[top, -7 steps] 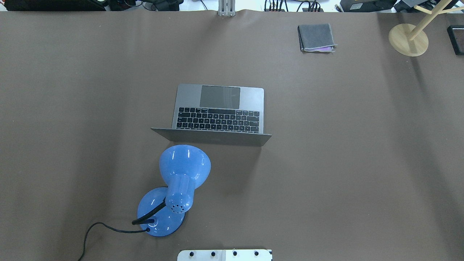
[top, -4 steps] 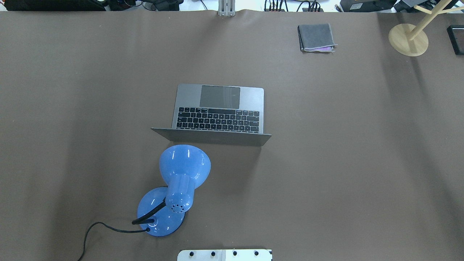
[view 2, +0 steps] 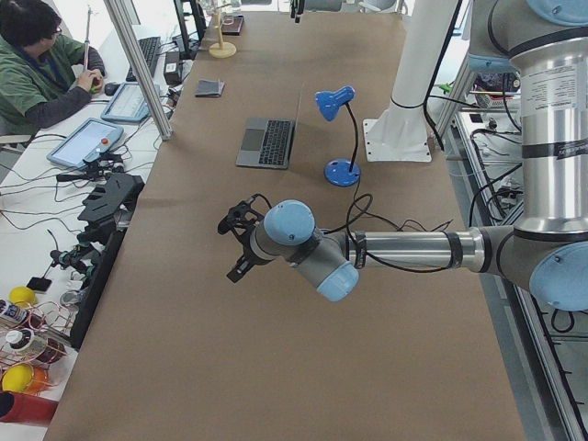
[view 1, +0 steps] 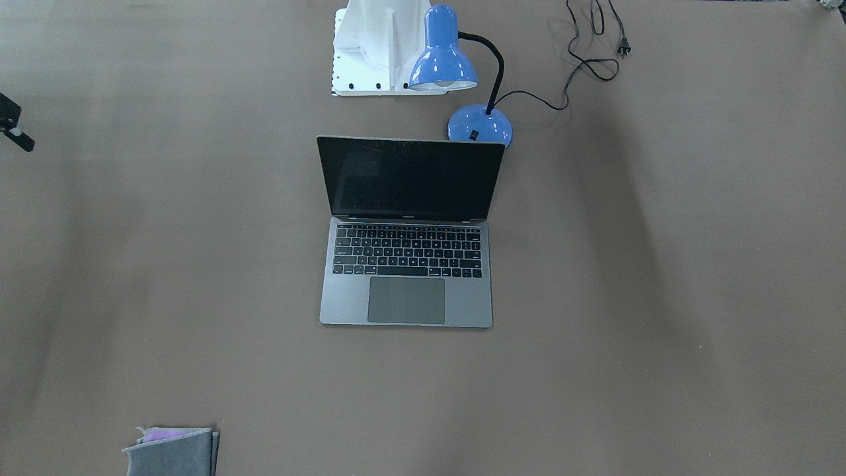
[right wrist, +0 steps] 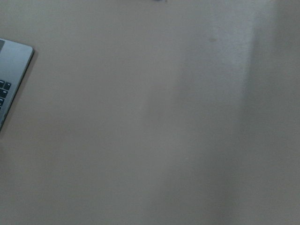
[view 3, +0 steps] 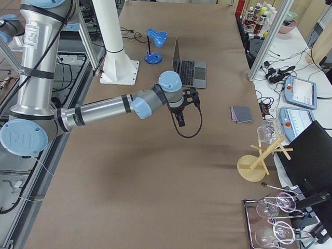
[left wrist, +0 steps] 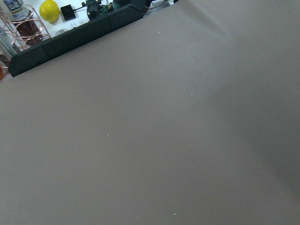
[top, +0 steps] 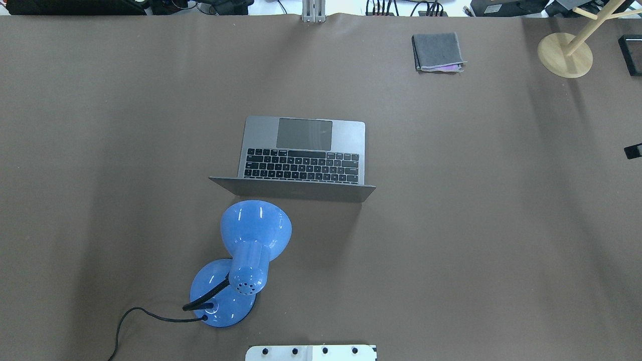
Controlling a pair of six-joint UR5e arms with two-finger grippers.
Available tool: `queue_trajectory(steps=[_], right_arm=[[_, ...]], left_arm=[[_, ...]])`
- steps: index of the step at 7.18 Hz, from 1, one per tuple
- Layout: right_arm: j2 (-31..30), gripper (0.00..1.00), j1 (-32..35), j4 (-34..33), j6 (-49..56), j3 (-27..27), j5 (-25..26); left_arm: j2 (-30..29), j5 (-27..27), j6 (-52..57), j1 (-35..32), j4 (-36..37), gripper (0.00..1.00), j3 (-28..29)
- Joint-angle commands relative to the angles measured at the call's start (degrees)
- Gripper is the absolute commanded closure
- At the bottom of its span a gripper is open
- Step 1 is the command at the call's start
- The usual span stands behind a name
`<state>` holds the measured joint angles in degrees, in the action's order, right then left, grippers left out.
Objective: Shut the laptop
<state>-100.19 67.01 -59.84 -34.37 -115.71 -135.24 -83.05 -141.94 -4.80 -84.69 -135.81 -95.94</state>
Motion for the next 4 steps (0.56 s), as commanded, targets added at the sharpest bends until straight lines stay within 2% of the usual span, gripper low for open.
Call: queue_trajectory(steps=[1, 2, 3, 4], right_arm=[[1.56, 0.06, -15.86, 14.87, -24.06, -0.12, 14.74], [4.79, 0.11, -22.9, 15.37, -31.21, -0.47, 20.83], [7.61, 0.24, -28.37, 15.28, -36.51, -0.56, 25.24], [9.55, 0.44, -33.03, 15.2, -39.69, -1.09, 28.68]], left_arm=[[-3.67, 0.08, -13.67, 10.2, -4.0, 0.02, -0.04], [-6.13, 0.52, -22.36, 16.34, -7.33, 0.02, -0.04], [-8.68, 0.7, -30.19, 21.1, -9.97, 0.03, -0.04], [-10.79, 0.88, -36.54, 25.76, -12.52, 0.04, 0.05]])
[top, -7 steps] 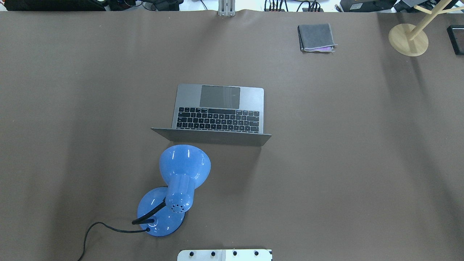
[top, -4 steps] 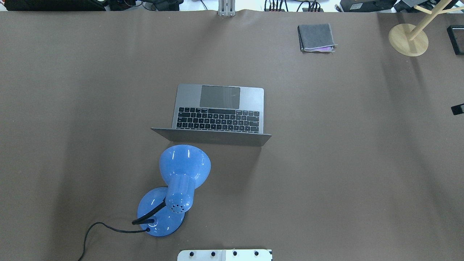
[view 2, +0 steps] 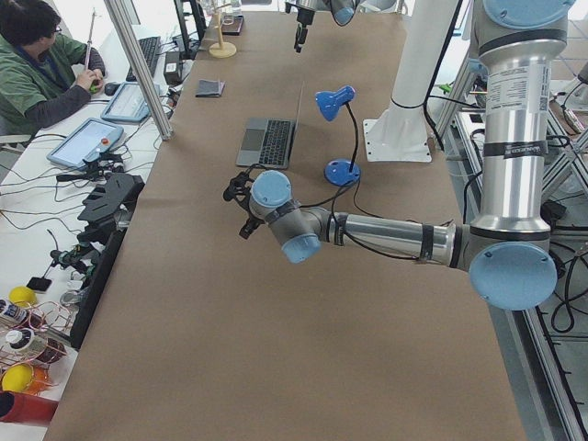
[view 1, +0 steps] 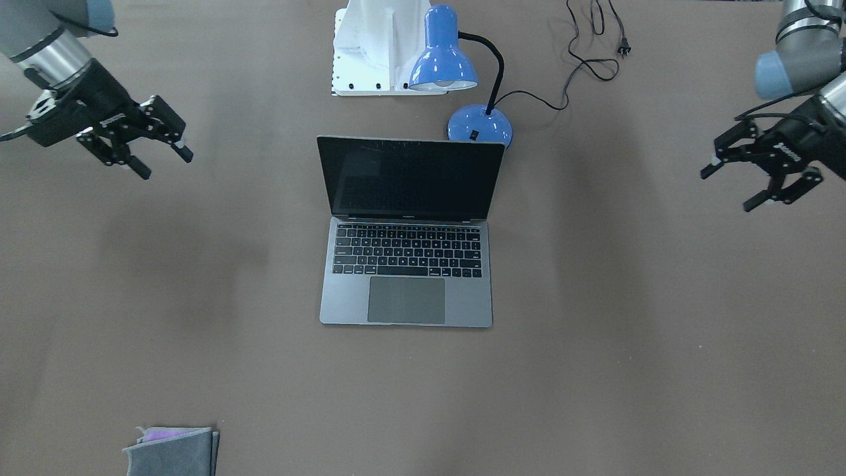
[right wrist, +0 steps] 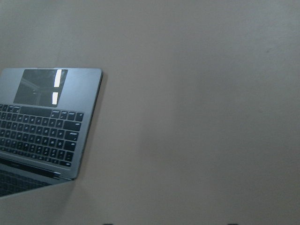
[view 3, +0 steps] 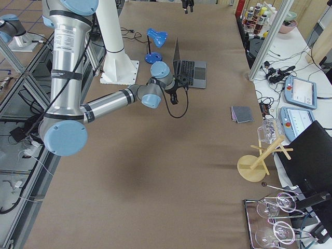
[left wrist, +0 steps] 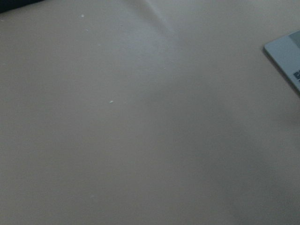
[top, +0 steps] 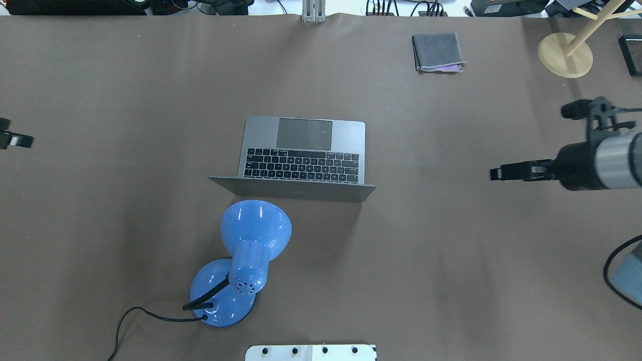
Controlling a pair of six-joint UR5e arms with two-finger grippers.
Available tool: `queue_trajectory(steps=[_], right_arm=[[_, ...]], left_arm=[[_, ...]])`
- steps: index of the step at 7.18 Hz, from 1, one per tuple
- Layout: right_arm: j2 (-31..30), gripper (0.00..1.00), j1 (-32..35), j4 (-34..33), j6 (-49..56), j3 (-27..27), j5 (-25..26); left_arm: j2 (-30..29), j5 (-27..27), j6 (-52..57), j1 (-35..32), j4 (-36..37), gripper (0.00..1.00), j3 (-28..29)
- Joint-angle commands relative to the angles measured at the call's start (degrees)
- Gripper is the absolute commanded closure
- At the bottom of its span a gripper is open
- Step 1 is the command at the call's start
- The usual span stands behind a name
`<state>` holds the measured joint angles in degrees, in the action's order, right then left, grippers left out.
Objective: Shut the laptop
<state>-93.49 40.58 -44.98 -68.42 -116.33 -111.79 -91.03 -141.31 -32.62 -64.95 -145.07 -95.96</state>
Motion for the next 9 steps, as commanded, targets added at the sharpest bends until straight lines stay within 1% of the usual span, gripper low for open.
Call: queue_trajectory(steps=[1, 2, 3, 4, 5, 6, 7, 8, 9], right_arm=[[3.74, 0.84, -9.79, 0.24, -7.76, -1.17, 6.57], [3.66, 1.0, -11.82, 0.07, -8.39, -2.57, 6.93], [3.66, 1.0, -14.71, 0.07, -8.66, -3.11, 9.89], [3.75, 1.0, -17.26, 0.07, -10.31, -3.81, 13.57], [3.84, 1.0, -18.51, 0.07, -10.5, -4.34, 14.92], [5.14, 1.0, -19.56, -0.11, -11.29, -4.34, 16.5], [6.46, 1.0, -21.58, -0.11, -12.25, -4.34, 19.73], [8.13, 1.0, -22.9, -0.63, -12.61, -4.17, 21.85], [11.89, 1.0, -23.0, -4.9, -13.66, -4.25, 22.22]], left_arm=[[-3.1, 1.63, -11.39, 10.07, -3.98, 0.83, -0.02], [-3.02, 4.34, -12.72, 13.33, -5.82, 1.0, 0.07], [-3.97, 5.85, -18.21, 17.01, -9.23, 1.0, 0.07], [-7.2, 5.87, -25.32, 18.88, -9.61, 1.0, -0.1], [-8.54, 6.13, -28.69, 20.98, -9.79, 1.0, -0.19], [-9.07, 6.83, -29.16, 21.7, -9.79, 1.0, -0.19], [-9.95, 6.92, -31.26, 21.8, -9.79, 1.0, -0.19], [-11.61, 6.92, -33.63, 22.41, -9.79, 1.0, -0.1], [-13.11, 8.05, -35.48, 23.37, -9.7, 1.0, -0.02]])
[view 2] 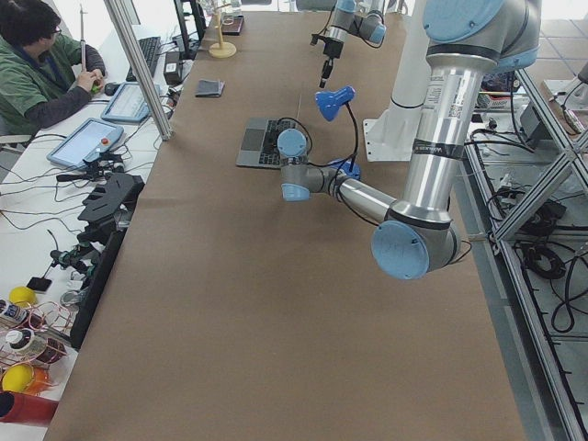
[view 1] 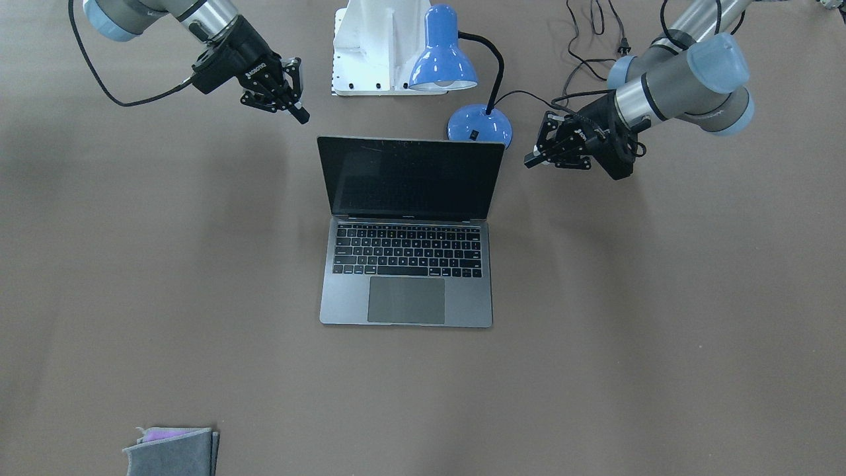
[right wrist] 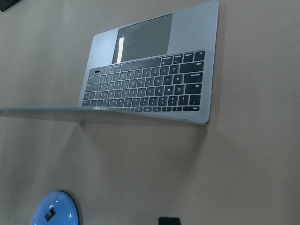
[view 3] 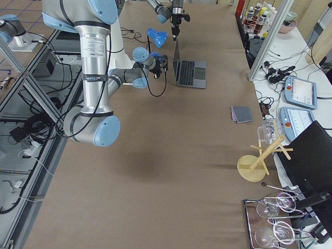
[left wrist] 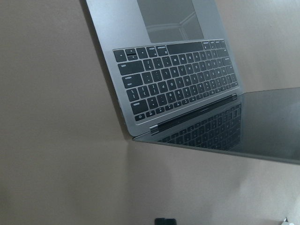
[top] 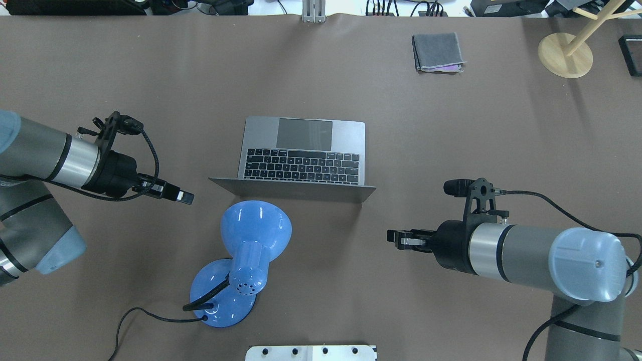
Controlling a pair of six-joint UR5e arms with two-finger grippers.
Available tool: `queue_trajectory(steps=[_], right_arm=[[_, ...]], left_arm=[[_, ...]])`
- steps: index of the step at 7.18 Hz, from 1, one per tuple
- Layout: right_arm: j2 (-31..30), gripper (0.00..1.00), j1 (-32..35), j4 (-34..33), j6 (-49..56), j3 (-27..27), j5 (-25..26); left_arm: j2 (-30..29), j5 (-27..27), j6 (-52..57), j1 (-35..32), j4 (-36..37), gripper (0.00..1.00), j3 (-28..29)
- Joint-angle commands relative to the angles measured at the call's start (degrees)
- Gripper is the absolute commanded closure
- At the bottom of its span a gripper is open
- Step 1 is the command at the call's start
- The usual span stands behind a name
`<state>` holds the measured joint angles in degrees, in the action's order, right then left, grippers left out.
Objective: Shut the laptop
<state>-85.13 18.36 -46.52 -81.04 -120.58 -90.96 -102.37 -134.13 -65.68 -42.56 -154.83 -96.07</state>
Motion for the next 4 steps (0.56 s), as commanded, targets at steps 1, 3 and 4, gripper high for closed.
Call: queue_trajectory(steps=[1, 3, 4], right_arm=[[6.96, 1.0, -0.78, -8.45, -1.22, 0.34, 1.66], [9.45, 1.0, -0.78, -11.4, -1.14, 0.69, 2.45], [9.46, 1.0, -0.17, -11.49, -0.87, 1.04, 2.88]], left_arm=[[-2.13, 1.41, -3.31, 1.25, -0.03, 1.0, 0.01], [-3.0, 1.42, -5.41, 1.43, -0.03, 1.0, -0.08], [-3.1, 1.42, -5.6, 1.52, -0.03, 1.0, -0.08]])
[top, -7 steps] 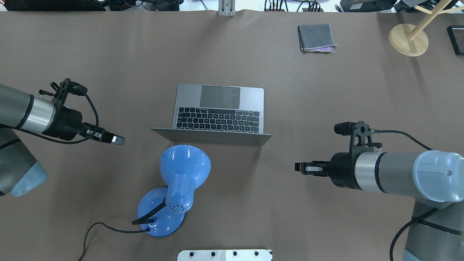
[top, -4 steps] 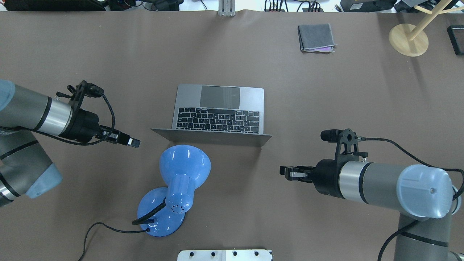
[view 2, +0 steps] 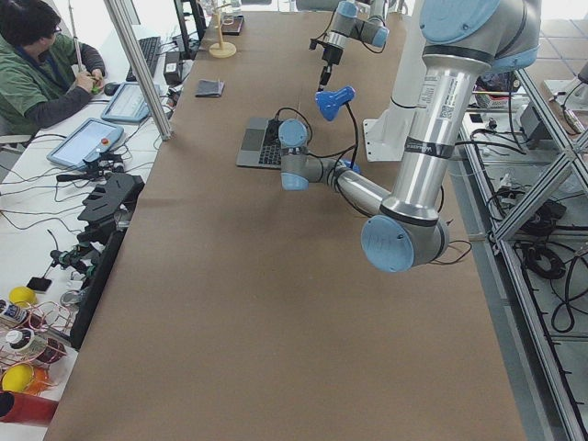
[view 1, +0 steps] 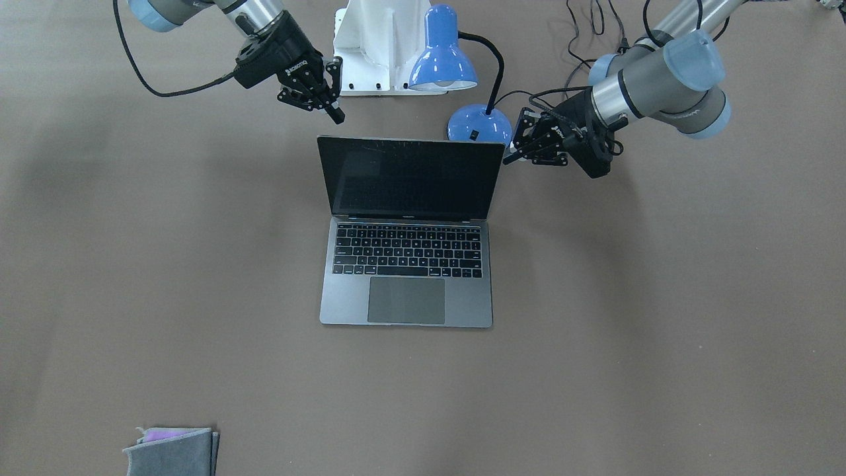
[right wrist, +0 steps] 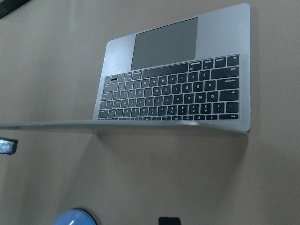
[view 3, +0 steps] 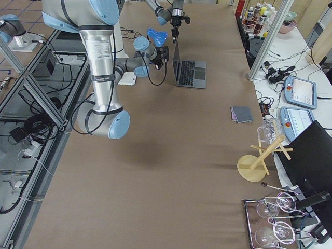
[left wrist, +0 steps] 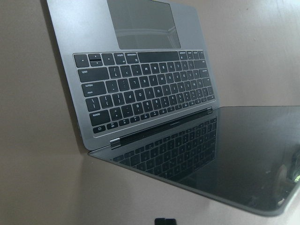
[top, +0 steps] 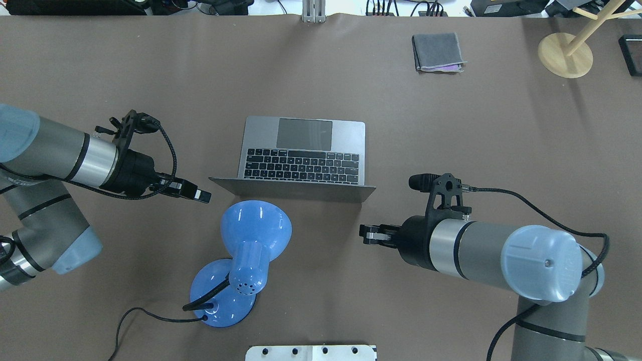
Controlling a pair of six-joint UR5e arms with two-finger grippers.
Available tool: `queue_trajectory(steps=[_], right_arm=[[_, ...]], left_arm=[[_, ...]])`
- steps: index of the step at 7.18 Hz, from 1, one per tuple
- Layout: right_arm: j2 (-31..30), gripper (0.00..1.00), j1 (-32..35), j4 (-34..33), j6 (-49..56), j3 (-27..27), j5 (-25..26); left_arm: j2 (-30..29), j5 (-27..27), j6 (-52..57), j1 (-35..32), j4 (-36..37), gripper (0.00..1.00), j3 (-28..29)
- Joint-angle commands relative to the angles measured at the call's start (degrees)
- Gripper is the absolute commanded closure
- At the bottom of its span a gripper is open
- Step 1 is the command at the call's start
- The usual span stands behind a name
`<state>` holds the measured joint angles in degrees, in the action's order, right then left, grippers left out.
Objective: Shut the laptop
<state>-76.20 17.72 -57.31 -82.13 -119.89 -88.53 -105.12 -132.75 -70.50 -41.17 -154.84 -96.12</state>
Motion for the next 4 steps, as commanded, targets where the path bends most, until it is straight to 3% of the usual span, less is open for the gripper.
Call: queue_trajectory(steps=[1, 4], right_arm=[[0.52, 1.0, 1.69, -1.57, 0.65, 0.61, 0.46], [4.03, 1.0, 3.99, -6.94, 0.74, 1.23, 0.37]], left_arm=[[-0.44, 0.04, -0.96, 0.3, 0.07, 1.0, -0.03], [-1.05, -0.05, -4.35, 0.3, 0.07, 1.0, -1.61]])
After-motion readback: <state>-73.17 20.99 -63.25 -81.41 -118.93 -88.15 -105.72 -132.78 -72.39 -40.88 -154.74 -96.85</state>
